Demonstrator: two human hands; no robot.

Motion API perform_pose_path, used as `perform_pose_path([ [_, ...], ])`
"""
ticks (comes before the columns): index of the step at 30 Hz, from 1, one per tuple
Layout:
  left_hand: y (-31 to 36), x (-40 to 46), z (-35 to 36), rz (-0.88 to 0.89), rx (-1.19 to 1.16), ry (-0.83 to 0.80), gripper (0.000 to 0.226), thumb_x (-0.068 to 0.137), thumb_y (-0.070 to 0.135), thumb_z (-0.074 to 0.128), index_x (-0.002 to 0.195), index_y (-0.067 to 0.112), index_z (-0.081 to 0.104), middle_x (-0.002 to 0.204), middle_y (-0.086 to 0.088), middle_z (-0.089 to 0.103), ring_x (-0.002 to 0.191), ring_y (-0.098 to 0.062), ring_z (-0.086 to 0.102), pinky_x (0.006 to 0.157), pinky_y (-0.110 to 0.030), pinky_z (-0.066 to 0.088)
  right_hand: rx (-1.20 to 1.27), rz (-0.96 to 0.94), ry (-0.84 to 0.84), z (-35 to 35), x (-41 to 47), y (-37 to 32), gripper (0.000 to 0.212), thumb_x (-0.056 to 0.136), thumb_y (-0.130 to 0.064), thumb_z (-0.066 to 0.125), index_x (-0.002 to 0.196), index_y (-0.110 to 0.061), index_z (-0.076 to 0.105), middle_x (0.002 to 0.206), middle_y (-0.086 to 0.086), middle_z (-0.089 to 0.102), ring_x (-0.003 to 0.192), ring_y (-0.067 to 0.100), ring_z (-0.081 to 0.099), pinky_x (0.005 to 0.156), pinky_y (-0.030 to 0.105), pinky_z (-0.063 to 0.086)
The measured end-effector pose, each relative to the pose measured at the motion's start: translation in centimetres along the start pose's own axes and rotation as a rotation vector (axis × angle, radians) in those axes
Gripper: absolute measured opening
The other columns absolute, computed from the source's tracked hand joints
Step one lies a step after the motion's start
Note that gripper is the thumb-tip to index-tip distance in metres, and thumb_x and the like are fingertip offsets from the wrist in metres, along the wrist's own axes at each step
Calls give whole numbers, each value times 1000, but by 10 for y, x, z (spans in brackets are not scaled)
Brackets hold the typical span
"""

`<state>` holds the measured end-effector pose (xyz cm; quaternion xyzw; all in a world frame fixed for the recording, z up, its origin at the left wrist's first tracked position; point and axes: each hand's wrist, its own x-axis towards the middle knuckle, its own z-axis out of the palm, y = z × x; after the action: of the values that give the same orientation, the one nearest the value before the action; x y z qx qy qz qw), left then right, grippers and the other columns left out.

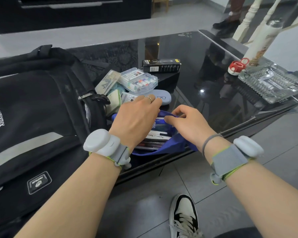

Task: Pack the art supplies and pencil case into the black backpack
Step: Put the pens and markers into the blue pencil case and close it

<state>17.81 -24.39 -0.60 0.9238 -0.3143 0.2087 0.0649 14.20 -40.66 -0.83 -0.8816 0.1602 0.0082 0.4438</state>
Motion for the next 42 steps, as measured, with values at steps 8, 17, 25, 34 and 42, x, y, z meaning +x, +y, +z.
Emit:
perform_pose_path([
  [8,-2,-6,-6,-21,3,-41,14,102,30,53,95,18,50,90,0,57,86,-26,61,52,-33,29,-85,-105,7,8,-1,0,16,89,-33,64,95,-19,60,89,-2,66,81,16,60,67,25,45],
  [17,4,-2,-3,-49,-20,-199,7,104,29,43,107,23,44,108,0,61,95,-30,62,62,-36,33,-42,-144,-175,1,4,5,13,86,-39,67,90,-26,67,79,-8,66,74,9,58,64,25,40],
  [25,-7,-12,6,42,3,-104,5,100,23,52,101,24,47,90,3,57,79,-26,62,49,-31,28,-73,-74,-184,8,8,5,35,86,-44,66,83,-9,63,68,-1,56,63,15,47,60,30,35],
  [34,-4,-15,5,-44,58,-120,5,100,23,52,103,24,47,92,4,59,81,-26,62,50,-31,26,-192,-110,-92,14,5,5,30,88,-41,64,81,-13,57,74,1,61,66,19,53,58,30,39],
  [42,-6,-18,4,-63,119,-137,9,98,27,59,96,21,52,80,1,53,68,-26,56,46,-26,10,-248,-223,-152,-10,3,17,18,91,-33,62,80,-20,60,69,-6,57,67,14,52,58,24,36],
])
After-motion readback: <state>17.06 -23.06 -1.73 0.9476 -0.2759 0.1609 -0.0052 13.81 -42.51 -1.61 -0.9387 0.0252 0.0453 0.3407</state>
